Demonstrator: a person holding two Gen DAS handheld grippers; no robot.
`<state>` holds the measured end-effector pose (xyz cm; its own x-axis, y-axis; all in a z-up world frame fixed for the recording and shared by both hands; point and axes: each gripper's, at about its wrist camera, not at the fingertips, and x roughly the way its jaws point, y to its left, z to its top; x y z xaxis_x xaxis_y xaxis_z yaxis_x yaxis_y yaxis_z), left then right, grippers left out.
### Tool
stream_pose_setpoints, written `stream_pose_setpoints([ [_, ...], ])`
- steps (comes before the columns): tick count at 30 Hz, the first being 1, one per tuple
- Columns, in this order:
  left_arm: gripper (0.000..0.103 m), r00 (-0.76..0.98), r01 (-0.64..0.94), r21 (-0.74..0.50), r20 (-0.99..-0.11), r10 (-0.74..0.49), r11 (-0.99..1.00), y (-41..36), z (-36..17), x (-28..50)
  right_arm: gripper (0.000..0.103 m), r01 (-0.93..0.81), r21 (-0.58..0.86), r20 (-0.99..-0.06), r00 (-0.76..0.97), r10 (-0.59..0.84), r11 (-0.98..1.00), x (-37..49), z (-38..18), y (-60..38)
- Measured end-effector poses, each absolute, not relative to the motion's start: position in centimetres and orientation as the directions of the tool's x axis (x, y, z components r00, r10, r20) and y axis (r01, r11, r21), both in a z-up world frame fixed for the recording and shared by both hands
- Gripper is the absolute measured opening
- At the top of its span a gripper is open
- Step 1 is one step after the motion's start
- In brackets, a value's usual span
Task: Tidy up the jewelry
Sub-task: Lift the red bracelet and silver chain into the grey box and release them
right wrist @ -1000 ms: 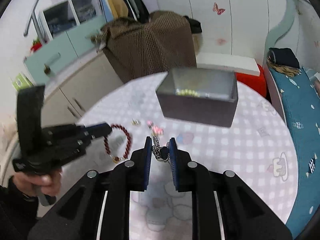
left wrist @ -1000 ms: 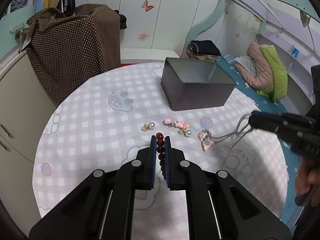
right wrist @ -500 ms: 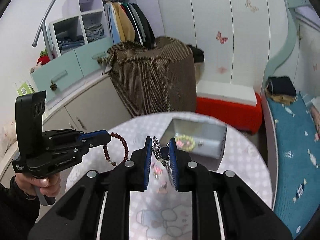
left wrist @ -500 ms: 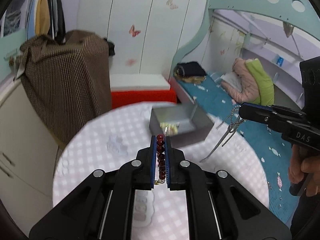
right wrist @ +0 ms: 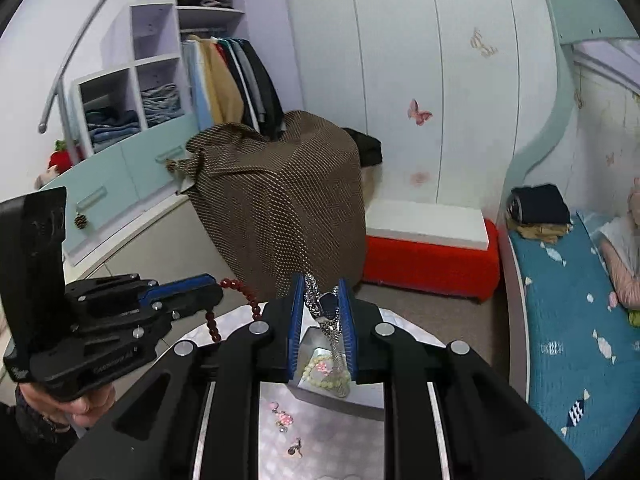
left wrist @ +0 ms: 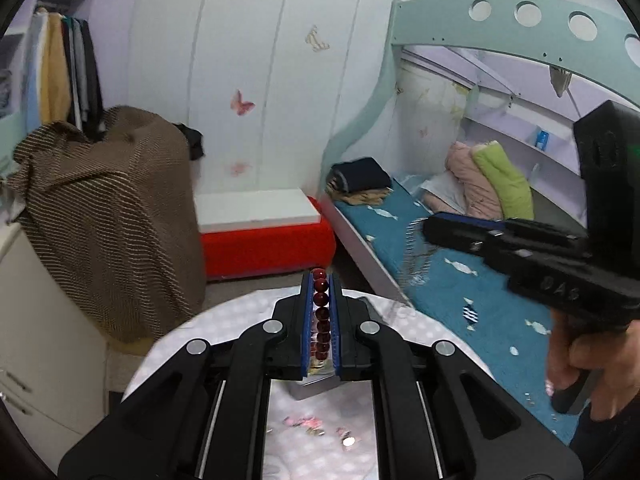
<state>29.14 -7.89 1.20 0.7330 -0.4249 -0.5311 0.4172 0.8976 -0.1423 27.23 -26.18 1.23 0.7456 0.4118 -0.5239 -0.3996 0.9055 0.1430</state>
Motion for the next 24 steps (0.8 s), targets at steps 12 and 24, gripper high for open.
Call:
stream_pose_setpoints([
  [12, 0.008, 0.623, 0.425, -0.195, -0.646, -0.442, 0.884, -11.7, -2.8, 35.2, 0.016, -0.288, 0.183, -0.668, 0.665, 0.334, 0.940, 32.4, -4.8, -26.9],
  [24, 0.093, 0.668, 0.299, -0.176, -0.663, -0.338, 0.938, -9.5, -5.3, 36.5, 0.095, -0.162, 0.222, -0.687, 0.674, 0.272, 0.962, 32.4, -6.9, -29.4],
])
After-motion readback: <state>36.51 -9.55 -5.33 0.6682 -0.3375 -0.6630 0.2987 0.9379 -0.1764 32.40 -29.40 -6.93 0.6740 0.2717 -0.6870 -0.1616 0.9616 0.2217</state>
